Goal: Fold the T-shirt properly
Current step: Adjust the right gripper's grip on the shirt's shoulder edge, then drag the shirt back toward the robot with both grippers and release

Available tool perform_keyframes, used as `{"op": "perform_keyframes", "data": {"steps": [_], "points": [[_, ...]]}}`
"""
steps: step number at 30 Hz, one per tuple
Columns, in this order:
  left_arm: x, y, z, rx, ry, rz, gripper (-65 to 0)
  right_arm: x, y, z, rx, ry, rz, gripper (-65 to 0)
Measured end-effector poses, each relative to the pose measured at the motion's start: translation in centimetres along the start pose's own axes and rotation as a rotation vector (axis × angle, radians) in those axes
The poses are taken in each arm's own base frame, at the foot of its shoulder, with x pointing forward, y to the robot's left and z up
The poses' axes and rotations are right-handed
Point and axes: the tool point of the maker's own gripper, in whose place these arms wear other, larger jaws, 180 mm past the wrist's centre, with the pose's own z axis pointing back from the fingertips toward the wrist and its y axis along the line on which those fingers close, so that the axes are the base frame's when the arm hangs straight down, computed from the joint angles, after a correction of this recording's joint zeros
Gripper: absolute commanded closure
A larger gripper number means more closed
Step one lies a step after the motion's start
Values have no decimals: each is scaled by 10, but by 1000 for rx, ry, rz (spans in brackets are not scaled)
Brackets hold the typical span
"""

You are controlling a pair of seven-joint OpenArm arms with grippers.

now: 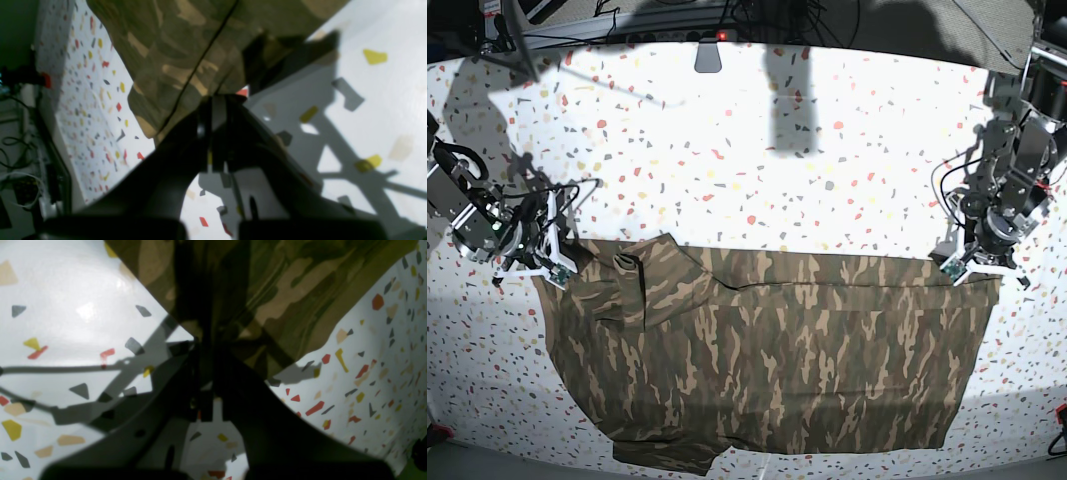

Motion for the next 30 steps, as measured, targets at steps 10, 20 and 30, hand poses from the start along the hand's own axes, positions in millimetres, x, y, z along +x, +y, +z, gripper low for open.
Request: {"op": "perform_keyframes", "data": {"steps": [10,20,30], "points": [[15,-12,0,-55,-37,103,0,-71,-35,43,-243,148,48,0],[7,-38,33,-37,-34,51,0,-78,-6,57,-302,136,70,0],[-31,-42,51,-4,-4,128,0,-67,27,65,-325,99,105,0]]}}
